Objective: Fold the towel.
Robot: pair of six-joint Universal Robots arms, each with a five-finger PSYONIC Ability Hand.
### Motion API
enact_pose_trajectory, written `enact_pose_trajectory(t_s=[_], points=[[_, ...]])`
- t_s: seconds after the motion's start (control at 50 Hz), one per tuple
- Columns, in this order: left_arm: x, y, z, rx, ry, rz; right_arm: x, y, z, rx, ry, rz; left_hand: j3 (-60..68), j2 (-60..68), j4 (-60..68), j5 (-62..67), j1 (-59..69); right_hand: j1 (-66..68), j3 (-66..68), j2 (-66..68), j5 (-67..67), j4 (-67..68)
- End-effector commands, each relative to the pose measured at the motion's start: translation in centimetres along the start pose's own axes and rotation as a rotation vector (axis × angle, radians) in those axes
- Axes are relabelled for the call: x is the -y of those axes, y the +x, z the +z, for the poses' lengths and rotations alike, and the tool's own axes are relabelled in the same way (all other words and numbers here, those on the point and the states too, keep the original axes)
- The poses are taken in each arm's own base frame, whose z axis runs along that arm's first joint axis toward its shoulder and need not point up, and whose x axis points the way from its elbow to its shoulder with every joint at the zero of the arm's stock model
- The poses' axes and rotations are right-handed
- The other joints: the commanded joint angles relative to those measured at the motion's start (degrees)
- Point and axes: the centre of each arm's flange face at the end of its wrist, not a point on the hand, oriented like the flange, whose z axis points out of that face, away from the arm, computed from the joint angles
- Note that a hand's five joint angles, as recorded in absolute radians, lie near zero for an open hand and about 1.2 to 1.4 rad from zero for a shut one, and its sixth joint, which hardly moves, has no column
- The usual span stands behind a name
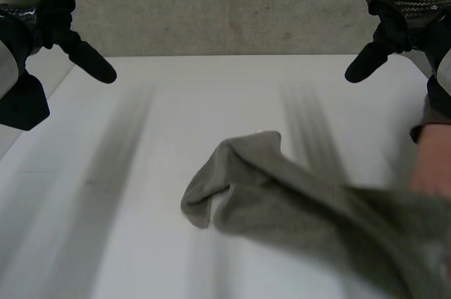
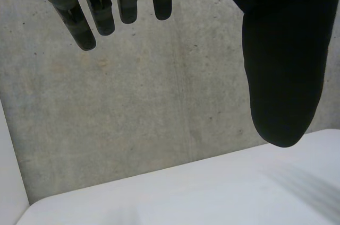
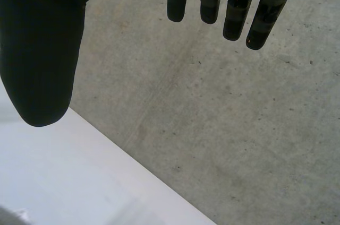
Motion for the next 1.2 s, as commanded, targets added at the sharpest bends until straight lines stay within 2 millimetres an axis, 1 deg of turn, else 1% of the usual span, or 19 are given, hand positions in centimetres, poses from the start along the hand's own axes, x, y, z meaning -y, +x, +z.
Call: enact_pose_trajectory(t_s=[0.02, 0.38, 0.44, 0.48, 0.56, 0.58, 0.6, 0.64, 0.72, 0.76, 0.8, 0.92, 0.96, 1.02, 1.04, 1.06, 1.08, 1.1, 1.2], points=[[-0.4, 0.1, -0.1, -0.004, -0.012, 0.003, 0.0, -0.1, -0.1, 0.006, -0.001, -0.003, 0.8, 1.0, 0.9, -0.9, 0.6, -0.5, -2.1, -3.3, -2.5, -3.2], [-2.1, 1.0, 0.3, -0.049, -0.021, 0.085, -0.2, -0.1, 0.2, 0.002, -0.011, -0.008, 1.8, 2.0, 1.9, 0.1, 1.6, -0.5, -2.1, -3.3, -2.5, -3.2], [-3.8, 2.0, 1.3, -0.089, -0.006, 0.127, -0.8, -0.2, 0.6, 0.002, -0.035, -0.021, 3.7, 3.9, 3.7, 2.0, 3.5, -0.5, -2.1, -3.3, -2.5, -3.2], [-4.9, 2.7, 1.9, -0.129, -0.012, 0.15, -2.5, -0.4, 1.3, 0.002, -0.091, -0.026, 3.9, 4.0, 3.9, 2.1, 3.6, -0.5, -2.1, -3.3, -2.5, -3.2], [-8.8, 5.4, 3.3, -0.273, -0.061, 0.218, -4.3, -0.7, 1.4, 0.015, -0.161, -0.012, 5.2, 5.4, 5.2, 3.5, 5.0, -0.5, -2.1, -3.3, -2.5, -3.2], [-10.2, 6.2, 3.7, -0.317, -0.087, 0.242, -5.4, -0.9, 1.1, 0.023, -0.198, -0.011, 7.0, 7.2, 7.1, 5.3, 6.8, -0.5, -2.1, -3.3, -2.5, -3.2], [-10.2, 6.2, 3.7, -0.318, -0.087, 0.242, -5.4, -0.9, 1.1, 0.023, -0.199, -0.011, 7.0, 7.2, 7.1, 5.3, 6.8, -0.5, -2.1, -3.3, -2.5, -3.2], [-11.4, 7.0, 4.1, -0.36, -0.109, 0.262, -7.7, -1.3, 0.4, 0.04, -0.274, -0.012, 7.2, 7.4, 7.3, 5.5, 7.0, -0.5, -2.1, -3.3, -2.5, -3.2], [-15.7, 9.6, 5.6, -0.485, -0.177, 0.302, -9.8, -1.6, -0.4, 0.051, -0.346, -0.015, 7.9, 8.1, 7.9, 6.2, 7.7, -0.5, -2.1, -3.3, -2.5, -3.2], [-17.1, 10.4, 6.1, -0.52, -0.201, 0.309, -10.7, -1.5, -0.6, 0.045, -0.367, -0.015, 8.9, 9.1, 8.9, 7.2, 8.7, -0.5, -2.1, -3.3, -2.5, -3.2], [-19.9, 11.8, 6.8, -0.582, -0.235, 0.328, -12.7, -0.3, -0.6, -0.002, -0.413, -0.011, 10.1, 10.2, 10.1, 8.4, 9.8, -0.5, -2.1, -3.3, -2.5, -3.2], [-23.5, 12.4, 7.8, -0.628, -0.271, 0.383, -15.1, 1.2, -1.1, -0.059, -0.465, 0.0, 11.8, 11.9, 11.8, 10.0, 11.5, -0.5, -2.1, -3.3, -2.5, -3.2], [-25.0, 12.7, 8.2, -0.646, -0.275, 0.43, -16.1, 1.4, -1.5, -0.066, -0.498, 0.013, 16.6, 16.8, 16.7, 14.9, 16.4, -0.5, -2.1, -3.3, -2.5, -3.2], [-25.6, 12.8, 8.2, -0.654, -0.274, 0.45, -16.6, 1.5, -1.7, -0.071, -0.515, 0.017, 21.3, 21.5, 21.4, 19.6, 21.1, -0.5, -2.1, -3.3, -2.5, -3.2], [-26.0, 12.9, 8.3, -0.657, -0.276, 0.466, -17.0, 1.7, -1.9, -0.078, -0.53, 0.025, 31.7, 31.8, 31.7, 30.0, 31.4, -0.5, -2.1, -3.3, -2.5, -3.2], [-26.1, 12.9, 8.3, -0.659, -0.276, 0.475, -17.4, 2.0, -2.0, -0.084, -0.542, 0.032, 50.4, 50.6, 50.5, 48.7, 50.2, -0.5, -2.1, -3.3, -2.5, -3.2], [-26.1, 12.9, 8.3, -0.659, -0.276, 0.475, -17.4, 2.0, -2.0, -0.085, -0.542, 0.032, 50.6, 50.8, 50.7, 48.9, 50.4, -0.5, -2.1, -3.3, -2.5, -3.2], [-25.9, 12.9, 8.2, -0.657, -0.27, 0.483, -17.5, 2.0, -2.1, -0.078, -0.547, 0.039, 66.1, 66.3, 66.2, 64.4, 65.9, -0.5, -2.1, -3.3, -2.5, -3.2], [-23.9, 13.3, 8.3, -0.648, -0.221, 0.482, -18.0, 1.5, -2.0, -0.025, -0.556, 0.069, 70.3, 70.4, 70.3, 68.6, 70.0, -0.5, -2.1, -3.3, -2.5, -3.2]])
